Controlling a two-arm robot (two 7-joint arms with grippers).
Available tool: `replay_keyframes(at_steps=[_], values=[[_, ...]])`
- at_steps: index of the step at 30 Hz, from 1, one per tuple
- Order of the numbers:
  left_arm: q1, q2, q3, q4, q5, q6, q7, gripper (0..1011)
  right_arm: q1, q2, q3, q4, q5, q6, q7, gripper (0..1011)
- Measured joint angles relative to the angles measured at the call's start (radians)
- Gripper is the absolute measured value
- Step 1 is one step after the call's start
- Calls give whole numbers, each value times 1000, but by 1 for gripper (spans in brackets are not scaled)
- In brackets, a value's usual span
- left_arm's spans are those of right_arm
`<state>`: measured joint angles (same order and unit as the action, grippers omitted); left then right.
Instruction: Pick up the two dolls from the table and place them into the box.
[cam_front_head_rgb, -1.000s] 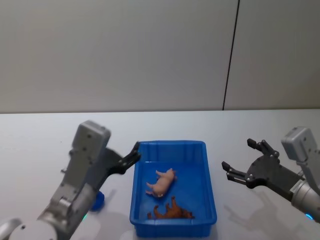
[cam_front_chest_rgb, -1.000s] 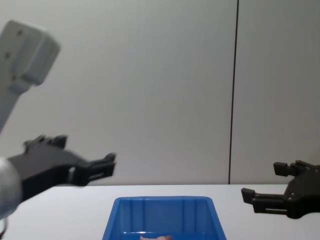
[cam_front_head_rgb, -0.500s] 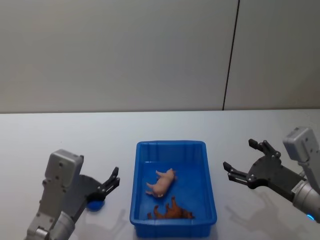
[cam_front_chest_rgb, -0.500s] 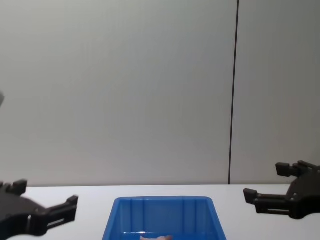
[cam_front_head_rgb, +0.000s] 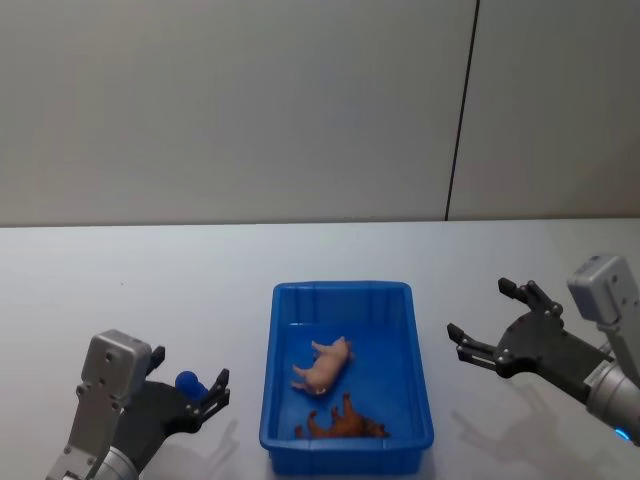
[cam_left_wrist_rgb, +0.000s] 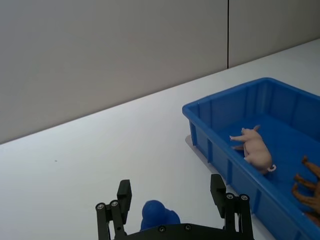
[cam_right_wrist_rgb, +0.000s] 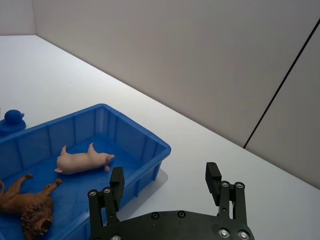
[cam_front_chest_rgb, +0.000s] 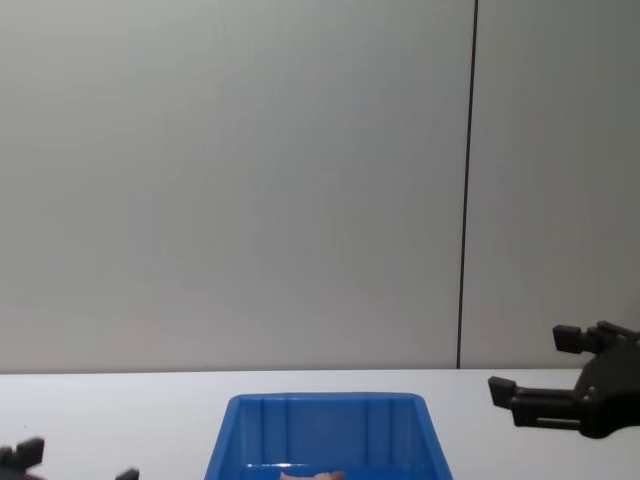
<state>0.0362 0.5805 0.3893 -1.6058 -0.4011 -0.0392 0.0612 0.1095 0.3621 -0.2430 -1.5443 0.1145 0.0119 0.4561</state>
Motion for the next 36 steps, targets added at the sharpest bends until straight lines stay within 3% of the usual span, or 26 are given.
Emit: replay_keyframes(at_steps=[17,36], values=[[-50,-42,-7,196,-27,-57,-146,1001,-1,1,0,0,0,0,0,1001],[-88,-60,-25,301,-16,-93,-216,1001,-1,0,0,0,0,0,0,1001]])
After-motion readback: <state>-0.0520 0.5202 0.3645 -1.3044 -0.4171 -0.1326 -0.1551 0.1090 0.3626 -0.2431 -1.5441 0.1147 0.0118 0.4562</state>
